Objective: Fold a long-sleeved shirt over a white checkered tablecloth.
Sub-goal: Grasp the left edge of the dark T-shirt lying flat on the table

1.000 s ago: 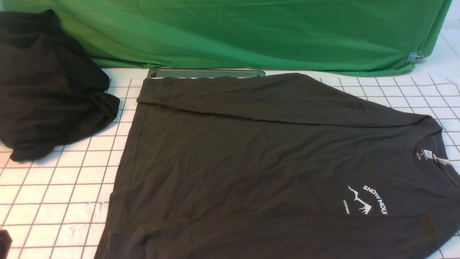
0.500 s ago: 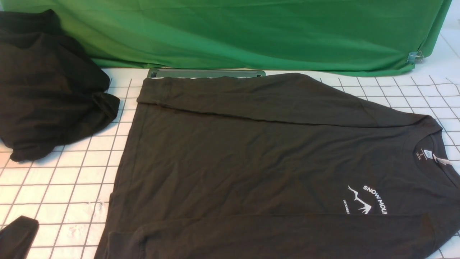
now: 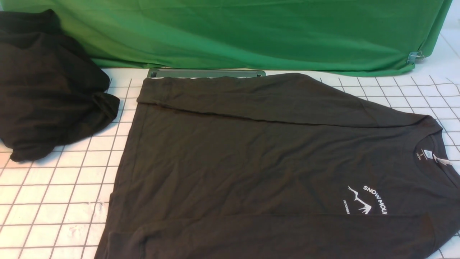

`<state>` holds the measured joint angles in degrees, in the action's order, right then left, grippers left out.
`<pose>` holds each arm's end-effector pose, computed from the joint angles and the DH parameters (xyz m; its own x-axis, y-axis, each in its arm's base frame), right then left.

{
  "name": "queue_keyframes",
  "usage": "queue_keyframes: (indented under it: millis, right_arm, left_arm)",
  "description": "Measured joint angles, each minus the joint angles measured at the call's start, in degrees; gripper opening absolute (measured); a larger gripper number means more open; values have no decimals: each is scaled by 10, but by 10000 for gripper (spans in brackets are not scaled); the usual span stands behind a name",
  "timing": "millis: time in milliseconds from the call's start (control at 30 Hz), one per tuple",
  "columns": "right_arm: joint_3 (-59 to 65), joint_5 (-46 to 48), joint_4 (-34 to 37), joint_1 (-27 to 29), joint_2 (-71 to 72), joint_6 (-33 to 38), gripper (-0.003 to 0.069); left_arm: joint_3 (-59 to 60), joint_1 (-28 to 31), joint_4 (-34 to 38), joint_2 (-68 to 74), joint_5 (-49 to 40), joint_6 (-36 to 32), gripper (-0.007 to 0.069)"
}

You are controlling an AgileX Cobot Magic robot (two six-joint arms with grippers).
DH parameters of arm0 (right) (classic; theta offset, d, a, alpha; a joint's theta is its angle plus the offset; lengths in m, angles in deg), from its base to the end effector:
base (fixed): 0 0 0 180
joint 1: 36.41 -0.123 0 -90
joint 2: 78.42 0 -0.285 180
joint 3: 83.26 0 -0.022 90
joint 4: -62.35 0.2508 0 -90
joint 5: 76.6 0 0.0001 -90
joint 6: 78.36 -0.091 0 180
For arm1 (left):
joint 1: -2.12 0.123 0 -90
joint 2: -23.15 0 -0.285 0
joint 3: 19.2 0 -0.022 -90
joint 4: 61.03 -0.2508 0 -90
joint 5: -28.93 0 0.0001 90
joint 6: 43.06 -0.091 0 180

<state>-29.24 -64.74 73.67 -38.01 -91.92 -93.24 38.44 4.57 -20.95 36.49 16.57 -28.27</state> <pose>0.0354 0.0047 0.3228 0.1395 0.4415 -0.8863 -0.1430 0.8947 0.4232 0.0420 -0.0108 0.3061 0.0206 -0.8033 -0.5953 0.1884 0.5878 -0.7867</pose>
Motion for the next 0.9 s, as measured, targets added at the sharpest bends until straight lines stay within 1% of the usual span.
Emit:
queue_keyframes:
  millis: [67,100,133,167,200,233,267,300,333,400,433,467,500,533,633,733,833,900]
  right_arm:
    - [-109,112,-15,0,-82,105,9]
    - [-109,112,-17,0,-88,112,9]
    - [-157,187,-31,0,-130,149,9]
    - [-169,209,-39,0,-143,166,9]
    - [-209,294,-59,0,-197,190,9]
    - [-229,346,-76,0,-240,199,11]
    - [-231,354,-77,0,-240,201,11]
    - [-242,405,-87,0,-293,205,13]
    - [-242,408,-87,0,-298,205,14]
    - [-242,432,-90,0,-349,204,19]
    - [-242,433,-90,0,-356,204,20]
    - [-240,437,-92,0,-379,204,24]
    - [-239,439,-92,0,-400,204,29]
    - [-239,440,-92,0,-402,204,30]
    - [-239,441,-92,0,-421,204,36]
    - [-239,438,-92,0,-429,204,47]
    - [-239,432,-92,0,-430,204,55]
    - [-239,425,-92,0,-430,204,60]
  left_arm:
    - [-115,0,-87,109,-116,-17,2]
    - [-115,0,-87,119,-127,-19,2]
    - [-170,0,-121,186,-210,-38,2]
    - [-181,0,-132,206,-234,-45,2]
    - [-217,0,-150,289,-321,-82,2]
    - [-230,0,-160,349,-372,-110,2]
    - [-233,0,-162,359,-379,-114,2]
    - [-240,0,-168,446,-422,-140,2]
    - [-241,0,-168,465,-427,-144,2]
    - [-241,0,-166,574,-448,-178,2]
    - [-241,0,-164,582,-450,-182,2]
    - [-241,-7,-158,629,-457,-206,2]
    - [-241,-20,-156,668,-459,-212,2]
    - [-241,-24,-156,676,-459,-211,2]
    - [-241,-50,-166,705,-453,-197,5]
    - [-241,-89,-192,733,-407,-168,36]
    - [-241,-109,-205,748,-374,-148,87]
    - [-242,-116,-227,764,-353,-120,160]
